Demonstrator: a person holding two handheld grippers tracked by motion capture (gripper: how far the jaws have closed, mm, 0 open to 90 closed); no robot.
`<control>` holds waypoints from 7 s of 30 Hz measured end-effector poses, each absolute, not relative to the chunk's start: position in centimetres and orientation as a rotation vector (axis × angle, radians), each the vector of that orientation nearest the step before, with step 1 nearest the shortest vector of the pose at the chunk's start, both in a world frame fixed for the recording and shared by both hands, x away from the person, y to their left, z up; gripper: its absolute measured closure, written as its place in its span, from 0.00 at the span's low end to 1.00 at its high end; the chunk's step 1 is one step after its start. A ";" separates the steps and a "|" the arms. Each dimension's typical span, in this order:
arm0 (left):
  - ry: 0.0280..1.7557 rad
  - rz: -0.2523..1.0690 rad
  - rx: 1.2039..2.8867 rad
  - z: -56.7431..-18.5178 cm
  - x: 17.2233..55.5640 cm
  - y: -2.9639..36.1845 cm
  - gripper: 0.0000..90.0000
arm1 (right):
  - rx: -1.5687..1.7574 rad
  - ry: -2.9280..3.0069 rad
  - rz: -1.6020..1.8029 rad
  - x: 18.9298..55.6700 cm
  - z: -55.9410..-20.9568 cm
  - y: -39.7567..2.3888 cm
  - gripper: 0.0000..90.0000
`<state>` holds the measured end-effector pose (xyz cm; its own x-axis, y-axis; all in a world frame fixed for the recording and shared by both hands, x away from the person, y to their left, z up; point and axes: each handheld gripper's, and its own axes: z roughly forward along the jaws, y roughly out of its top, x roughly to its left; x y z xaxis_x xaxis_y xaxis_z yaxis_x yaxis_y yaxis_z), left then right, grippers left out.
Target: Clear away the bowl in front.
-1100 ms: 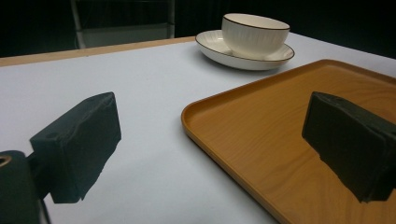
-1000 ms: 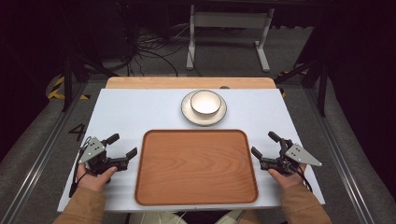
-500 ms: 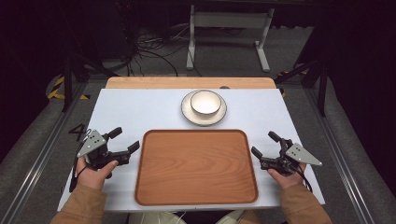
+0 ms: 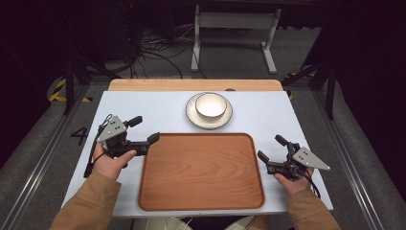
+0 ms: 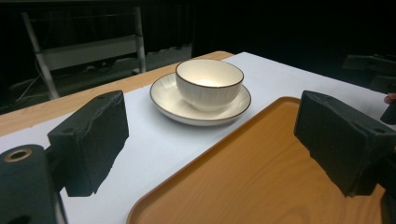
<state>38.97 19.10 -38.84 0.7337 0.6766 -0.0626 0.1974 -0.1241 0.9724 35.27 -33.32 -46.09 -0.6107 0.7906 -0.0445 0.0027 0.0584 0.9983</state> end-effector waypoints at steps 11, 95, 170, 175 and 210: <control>0.705 0.400 1.629 -38.2 42.8 16.1 0.12 | 0.803 1.715 1.619 35.3 -46.1 -33.4 0.07; 0.474 0.331 2.352 -41.0 54.3 -1.1 0.42 | 0.792 1.739 1.622 35.4 -46.0 -33.3 0.09; 0.329 0.516 2.445 -33.7 47.8 -1.7 0.91 | 0.787 1.738 1.619 35.4 -46.0 -33.3 0.08; 0.360 0.463 2.446 -33.1 46.8 -1.2 0.91 | 0.786 1.738 1.619 35.4 -46.0 -33.2 0.08; 0.219 0.395 2.483 -31.1 38.4 4.5 0.91 | 0.778 1.742 1.616 35.4 -46.0 -33.2 0.08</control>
<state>38.37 4.45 -31.10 0.9419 0.2455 0.2294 0.0640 -0.8012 0.5950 35.37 -33.25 -46.03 -0.6272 0.7769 -0.0545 0.0040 0.0731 0.9973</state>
